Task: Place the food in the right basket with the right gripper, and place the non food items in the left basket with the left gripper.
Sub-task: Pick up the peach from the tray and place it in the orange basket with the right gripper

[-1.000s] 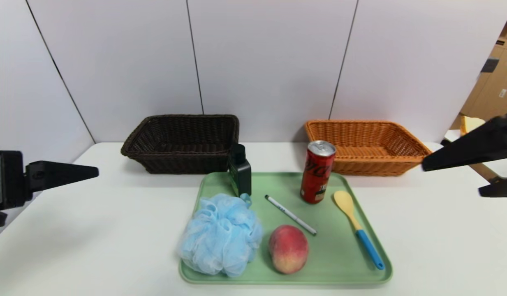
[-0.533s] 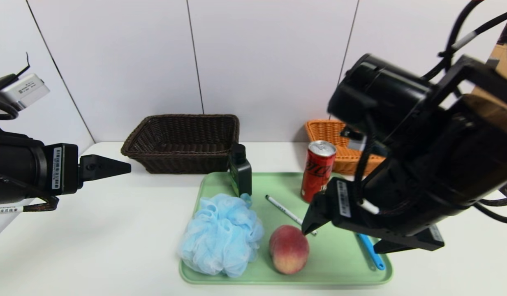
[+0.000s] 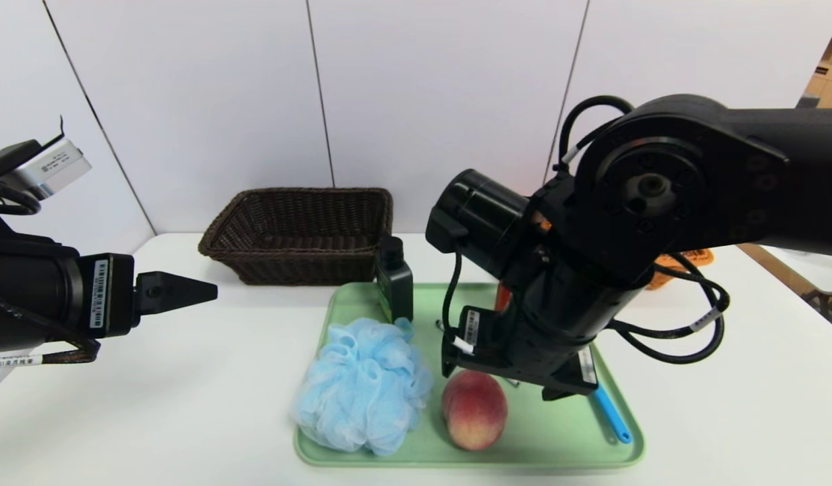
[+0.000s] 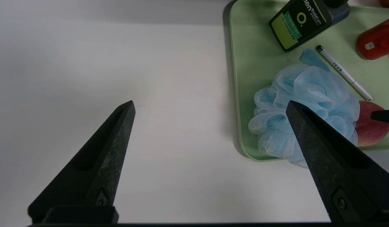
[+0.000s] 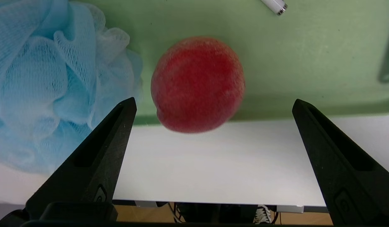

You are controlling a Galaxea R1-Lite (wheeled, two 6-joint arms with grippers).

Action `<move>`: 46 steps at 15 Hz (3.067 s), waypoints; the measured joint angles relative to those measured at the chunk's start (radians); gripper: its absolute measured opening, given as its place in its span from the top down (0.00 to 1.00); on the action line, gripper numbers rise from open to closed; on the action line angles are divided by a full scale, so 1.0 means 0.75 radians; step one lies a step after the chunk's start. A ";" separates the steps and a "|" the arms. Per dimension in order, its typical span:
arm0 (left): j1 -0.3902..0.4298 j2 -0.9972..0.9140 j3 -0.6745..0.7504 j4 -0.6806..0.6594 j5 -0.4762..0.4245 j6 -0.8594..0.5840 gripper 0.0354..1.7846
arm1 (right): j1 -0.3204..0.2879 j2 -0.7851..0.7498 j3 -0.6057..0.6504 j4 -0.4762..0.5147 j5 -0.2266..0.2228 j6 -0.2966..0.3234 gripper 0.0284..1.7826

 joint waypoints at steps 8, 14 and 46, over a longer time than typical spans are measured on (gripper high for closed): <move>0.000 0.001 0.031 -0.001 -0.007 0.001 0.06 | -0.007 0.121 -0.009 -0.043 0.010 0.005 0.04; 0.000 0.015 0.032 -0.026 -0.008 0.006 0.06 | -0.010 0.151 -0.009 -0.039 0.023 0.014 0.04; -0.001 0.010 0.124 -0.025 -0.002 0.007 0.06 | -0.259 -0.437 -0.140 -0.496 0.237 -0.348 0.39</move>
